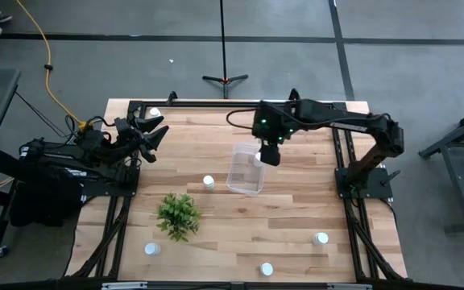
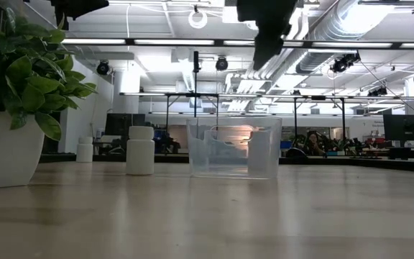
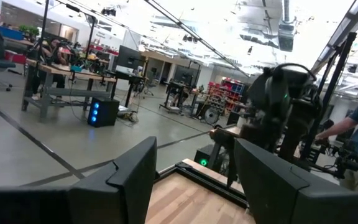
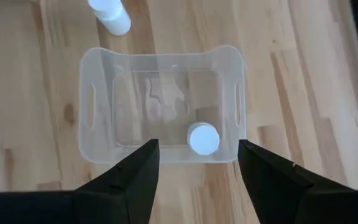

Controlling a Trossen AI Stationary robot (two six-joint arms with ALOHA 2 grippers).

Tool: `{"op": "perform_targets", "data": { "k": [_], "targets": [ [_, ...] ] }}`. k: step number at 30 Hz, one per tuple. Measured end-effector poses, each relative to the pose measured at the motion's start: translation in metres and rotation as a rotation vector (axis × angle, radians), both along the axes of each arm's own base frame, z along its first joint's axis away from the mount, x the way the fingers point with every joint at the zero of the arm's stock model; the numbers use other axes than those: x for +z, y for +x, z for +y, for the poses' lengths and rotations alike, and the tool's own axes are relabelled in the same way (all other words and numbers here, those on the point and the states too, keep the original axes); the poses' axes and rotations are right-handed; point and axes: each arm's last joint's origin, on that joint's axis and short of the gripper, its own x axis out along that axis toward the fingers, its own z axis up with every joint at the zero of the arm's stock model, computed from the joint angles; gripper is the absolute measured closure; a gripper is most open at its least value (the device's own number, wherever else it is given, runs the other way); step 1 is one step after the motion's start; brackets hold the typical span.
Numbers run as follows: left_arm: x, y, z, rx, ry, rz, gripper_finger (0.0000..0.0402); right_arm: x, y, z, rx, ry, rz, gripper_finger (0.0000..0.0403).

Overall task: Pick and place pill bottles into a basket
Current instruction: Put the white medicine bottle into the transparent bin

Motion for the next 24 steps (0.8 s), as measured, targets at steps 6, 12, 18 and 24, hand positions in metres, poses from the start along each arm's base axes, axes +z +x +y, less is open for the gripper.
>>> {"op": "perform_targets", "data": {
  "k": [6,12,18,24],
  "targets": [
    [0.0,0.0,0.0,-0.01,0.004,0.006,0.0153,0.021,-0.018,0.004,-0.032,-0.025,-0.052,0.0198],
    [-0.025,0.005,-0.003,-0.119,-0.012,0.25,0.0153,0.037,-0.036,0.014,-0.053,-0.033,-0.091,0.02],
    [-0.051,-0.007,-0.005,-0.232,-0.201,0.421,0.0153,0.046,-0.051,0.032,-0.092,-0.078,-0.07,0.0202],
    [-0.071,-0.027,-0.003,-0.246,-0.188,0.357,0.0173,0.049,-0.063,0.05,-0.115,-0.081,-0.036,0.0204]
  ]
}}
